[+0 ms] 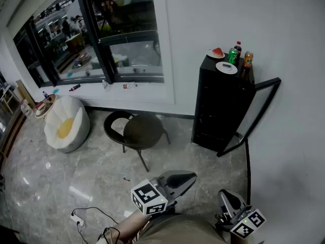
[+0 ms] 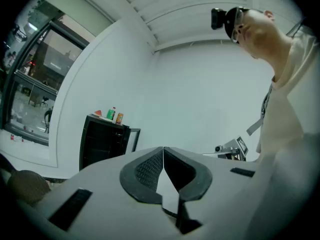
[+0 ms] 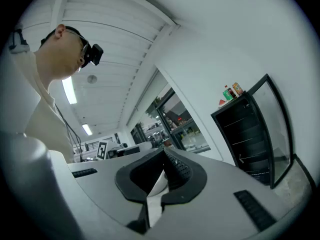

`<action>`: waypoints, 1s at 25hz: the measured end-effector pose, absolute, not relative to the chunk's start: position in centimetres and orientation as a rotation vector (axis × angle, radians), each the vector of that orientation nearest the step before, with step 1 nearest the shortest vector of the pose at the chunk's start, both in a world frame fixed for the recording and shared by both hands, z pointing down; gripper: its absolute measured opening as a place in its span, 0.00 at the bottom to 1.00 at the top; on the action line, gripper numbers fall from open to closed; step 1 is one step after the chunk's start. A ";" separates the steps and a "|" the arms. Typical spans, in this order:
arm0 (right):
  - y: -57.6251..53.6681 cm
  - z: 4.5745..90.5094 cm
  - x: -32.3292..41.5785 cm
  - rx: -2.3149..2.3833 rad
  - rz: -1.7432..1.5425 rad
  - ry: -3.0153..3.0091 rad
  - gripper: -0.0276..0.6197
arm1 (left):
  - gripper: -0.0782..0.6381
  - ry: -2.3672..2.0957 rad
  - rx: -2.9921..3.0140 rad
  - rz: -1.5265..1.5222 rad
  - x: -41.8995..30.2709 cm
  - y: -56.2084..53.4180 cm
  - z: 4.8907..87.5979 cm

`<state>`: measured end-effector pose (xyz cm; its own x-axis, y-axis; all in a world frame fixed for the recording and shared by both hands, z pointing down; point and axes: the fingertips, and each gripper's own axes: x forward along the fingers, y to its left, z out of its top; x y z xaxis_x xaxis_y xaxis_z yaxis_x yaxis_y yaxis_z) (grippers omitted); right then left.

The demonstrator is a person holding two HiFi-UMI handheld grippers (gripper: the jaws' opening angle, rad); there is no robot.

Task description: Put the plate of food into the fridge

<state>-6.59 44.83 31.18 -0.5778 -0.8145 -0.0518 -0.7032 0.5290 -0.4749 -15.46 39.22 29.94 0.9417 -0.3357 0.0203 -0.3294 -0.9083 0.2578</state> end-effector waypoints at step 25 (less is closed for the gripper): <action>43.2 30.7 -9.5 -1.228 -0.233 2.843 0.08 | 0.13 -0.600 2.759 -0.073 -15.6 38.3 31.2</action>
<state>-9.47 43.23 30.65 -0.6869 -0.7263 0.0262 -0.7209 0.6763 -0.1517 -15.58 38.34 31.16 0.9108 -0.4126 0.0167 -0.3964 -0.8621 0.3157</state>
